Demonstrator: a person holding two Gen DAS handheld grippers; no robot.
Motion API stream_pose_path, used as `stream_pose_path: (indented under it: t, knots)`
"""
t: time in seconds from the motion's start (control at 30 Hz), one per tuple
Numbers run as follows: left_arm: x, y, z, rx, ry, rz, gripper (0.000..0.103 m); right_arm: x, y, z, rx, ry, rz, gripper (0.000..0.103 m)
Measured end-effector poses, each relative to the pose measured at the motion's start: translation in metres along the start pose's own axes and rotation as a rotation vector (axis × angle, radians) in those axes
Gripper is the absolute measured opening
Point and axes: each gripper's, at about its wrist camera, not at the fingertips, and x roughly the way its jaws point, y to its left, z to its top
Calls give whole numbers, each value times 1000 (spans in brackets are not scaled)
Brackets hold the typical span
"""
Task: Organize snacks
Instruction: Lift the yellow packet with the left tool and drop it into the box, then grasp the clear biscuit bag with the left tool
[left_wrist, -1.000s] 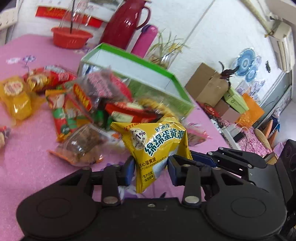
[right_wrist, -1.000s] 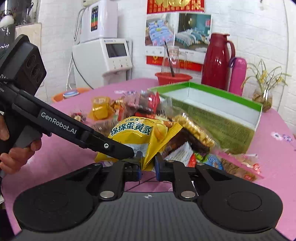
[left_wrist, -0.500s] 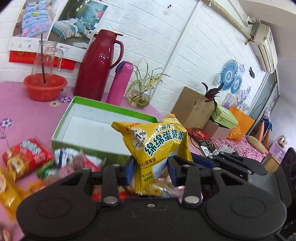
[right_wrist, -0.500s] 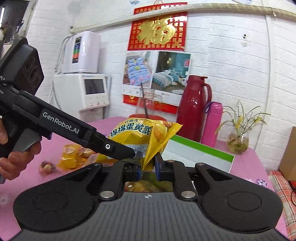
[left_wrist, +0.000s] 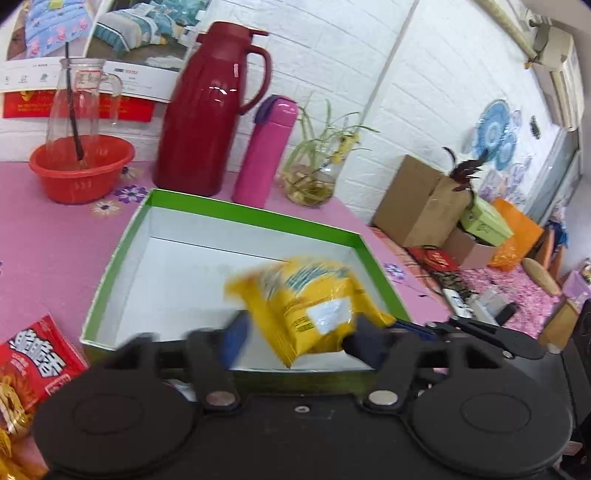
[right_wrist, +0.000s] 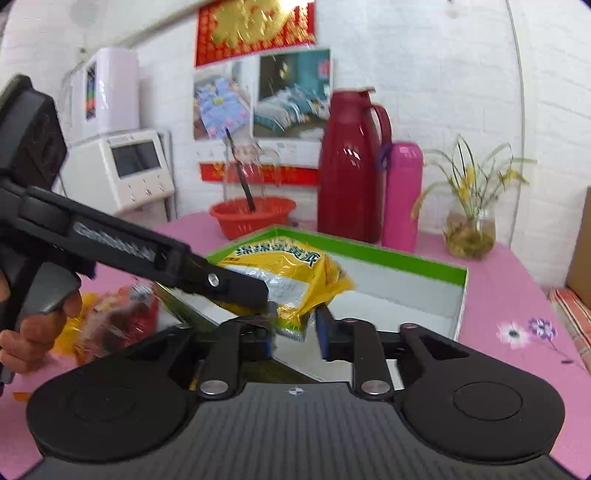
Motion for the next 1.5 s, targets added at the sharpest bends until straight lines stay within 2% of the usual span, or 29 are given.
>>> stream_pose_path:
  t: [0.07, 0.13, 0.3, 0.53, 0.7, 0.9, 1.03, 1.13, 1.23, 1.4, 1.5]
  knots:
    - [-6, 2, -4, 4, -43, 54, 103, 2, -1, -5, -5, 29, -29, 103]
    - [-15, 1, -7, 23, -70, 78, 103, -6, 0, -9, -15, 7, -24, 103]
    - [-42, -6, -7, 25, -77, 91, 103, -30, 11, 0, -46, -36, -14, 103]
    - [-111, -20, -25, 14, -142, 156, 103, -79, 36, 2, -95, -127, 47, 103]
    - [-140, -16, -60, -10, -131, 180, 103, -99, 54, -14, -107, -129, 101, 103]
    - [-156, -1, -107, -103, -90, 229, 103, -104, 70, -37, -96, -65, 138, 103]
    - [-159, 6, -115, -154, -74, 204, 103, -99, 74, -46, -95, -27, 119, 103]
    - [-154, -1, -109, -125, -78, 188, 103, -93, 71, -47, -91, -3, 82, 103]
    - [-144, -15, -100, -84, -108, 118, 103, -86, 65, -48, -111, 10, 24, 103]
    - [-105, -32, -78, -52, -109, 52, 103, -69, 56, -48, -152, 46, -36, 103]
    - [-78, -36, -69, -44, -84, 52, 103, -59, 52, -46, -167, 66, -61, 103]
